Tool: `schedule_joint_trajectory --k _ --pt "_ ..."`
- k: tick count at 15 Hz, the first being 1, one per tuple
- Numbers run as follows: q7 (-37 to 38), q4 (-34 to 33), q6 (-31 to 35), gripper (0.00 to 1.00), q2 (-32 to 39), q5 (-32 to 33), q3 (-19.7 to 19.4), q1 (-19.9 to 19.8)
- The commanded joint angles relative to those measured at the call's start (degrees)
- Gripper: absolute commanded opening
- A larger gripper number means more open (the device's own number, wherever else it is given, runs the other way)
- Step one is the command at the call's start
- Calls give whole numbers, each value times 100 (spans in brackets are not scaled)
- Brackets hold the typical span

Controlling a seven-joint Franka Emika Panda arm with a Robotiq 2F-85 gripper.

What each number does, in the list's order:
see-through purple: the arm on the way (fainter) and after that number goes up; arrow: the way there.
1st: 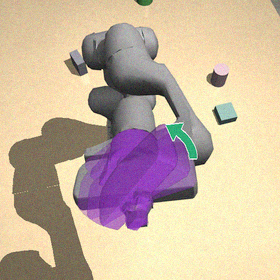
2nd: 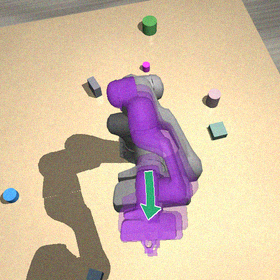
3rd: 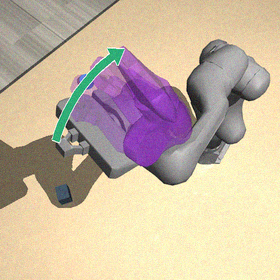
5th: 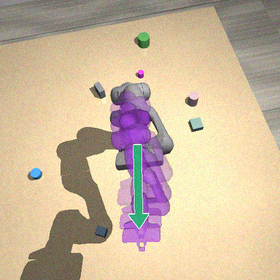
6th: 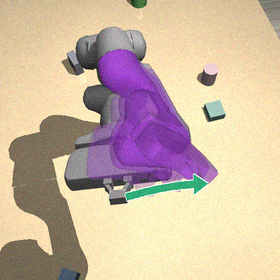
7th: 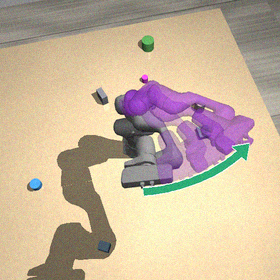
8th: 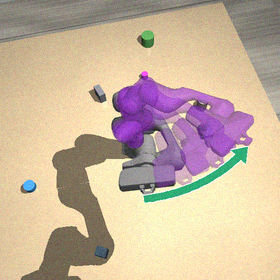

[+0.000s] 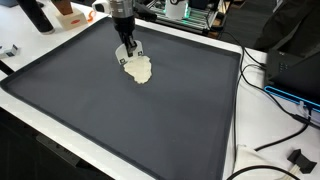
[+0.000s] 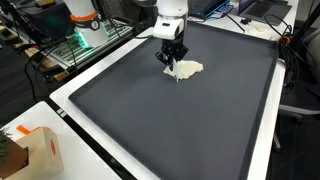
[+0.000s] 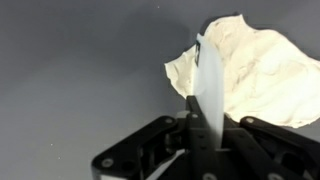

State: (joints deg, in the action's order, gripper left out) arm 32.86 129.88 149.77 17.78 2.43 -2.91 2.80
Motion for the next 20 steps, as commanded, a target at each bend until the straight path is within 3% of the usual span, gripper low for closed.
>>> schedule_joint_trajectory --k 1,10,20 --pt "-115 193 186 1 7 -114 -76 103" --pt "-271 237 191 1 163 -136 -54 126" --pt "-1033 369 47 1 224 -495 45 20"
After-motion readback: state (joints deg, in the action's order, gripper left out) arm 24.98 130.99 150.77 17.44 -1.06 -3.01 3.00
